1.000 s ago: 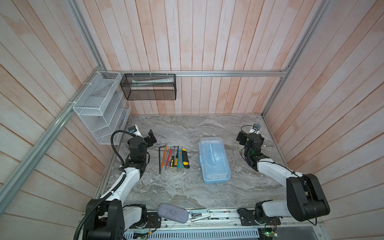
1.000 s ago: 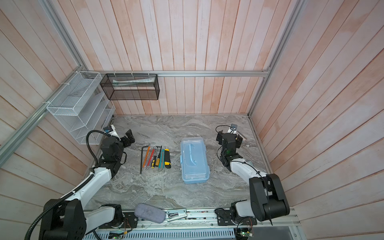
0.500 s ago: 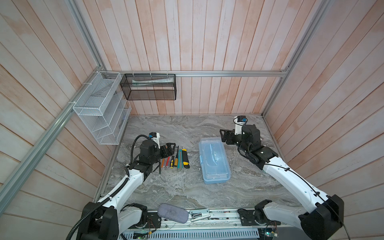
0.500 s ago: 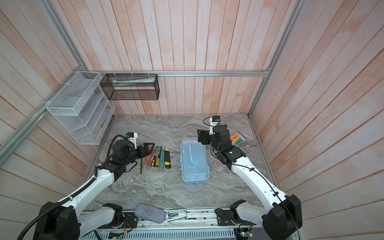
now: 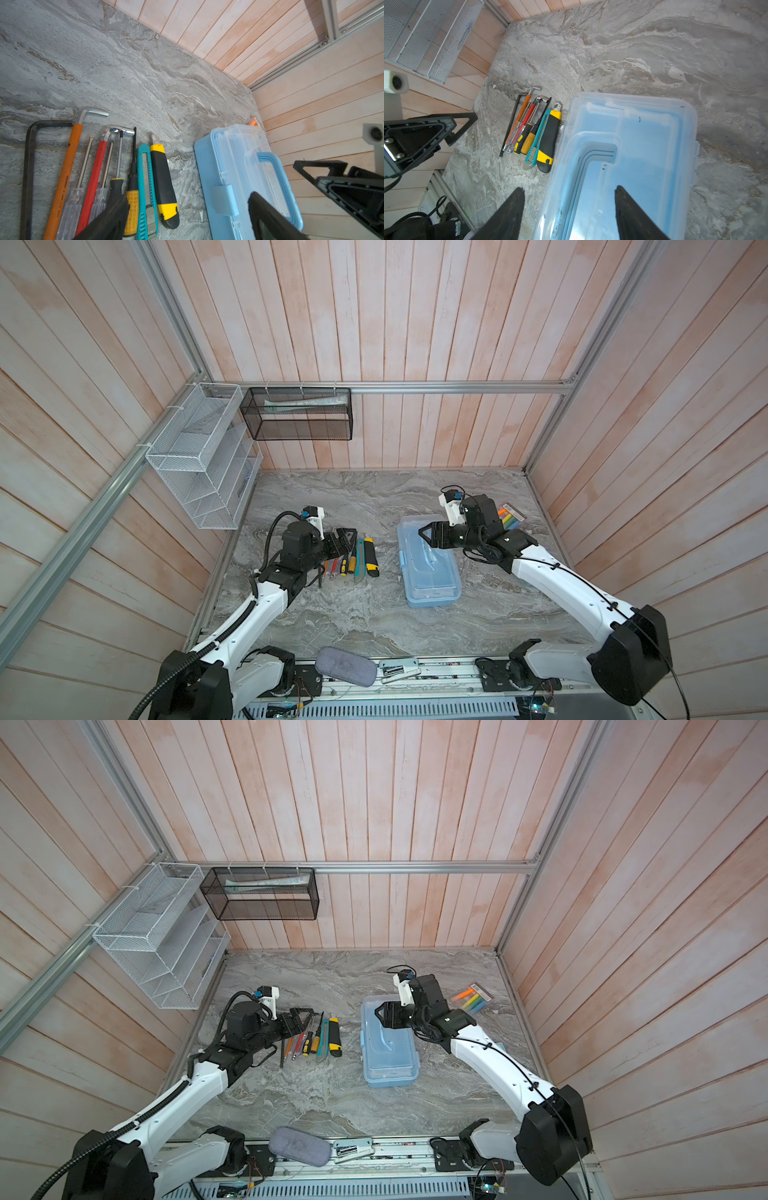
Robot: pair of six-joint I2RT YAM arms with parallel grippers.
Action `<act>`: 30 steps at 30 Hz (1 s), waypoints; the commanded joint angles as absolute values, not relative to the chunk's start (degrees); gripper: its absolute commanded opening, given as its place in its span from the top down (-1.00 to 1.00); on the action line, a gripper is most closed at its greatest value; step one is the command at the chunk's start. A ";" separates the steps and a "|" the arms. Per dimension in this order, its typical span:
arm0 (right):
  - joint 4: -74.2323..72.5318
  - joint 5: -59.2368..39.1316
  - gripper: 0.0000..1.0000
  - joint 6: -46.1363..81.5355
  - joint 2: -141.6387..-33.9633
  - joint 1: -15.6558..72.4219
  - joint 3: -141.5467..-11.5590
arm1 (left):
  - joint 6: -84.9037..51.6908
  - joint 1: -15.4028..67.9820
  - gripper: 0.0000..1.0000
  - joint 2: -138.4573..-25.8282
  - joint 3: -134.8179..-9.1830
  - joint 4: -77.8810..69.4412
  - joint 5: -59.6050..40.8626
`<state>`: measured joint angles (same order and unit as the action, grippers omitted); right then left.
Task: Pack the tool kit
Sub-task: 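Reach the right gripper to the blue box handle while the left gripper approaches the box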
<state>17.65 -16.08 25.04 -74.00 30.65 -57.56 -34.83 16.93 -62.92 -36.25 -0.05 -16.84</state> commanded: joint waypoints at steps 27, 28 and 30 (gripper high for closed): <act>19.56 -18.37 0.06 27.42 -82.77 35.32 -55.47 | -33.93 20.21 -0.80 -68.57 -35.38 -2.79 -11.88; 19.43 -18.43 0.07 27.42 -82.88 35.31 -55.36 | -33.88 20.20 -0.80 -68.67 -35.43 -2.77 -11.82; 19.10 -18.76 0.19 27.42 -83.07 35.28 -55.11 | -33.88 20.14 -0.80 -68.87 -35.59 -2.64 -11.62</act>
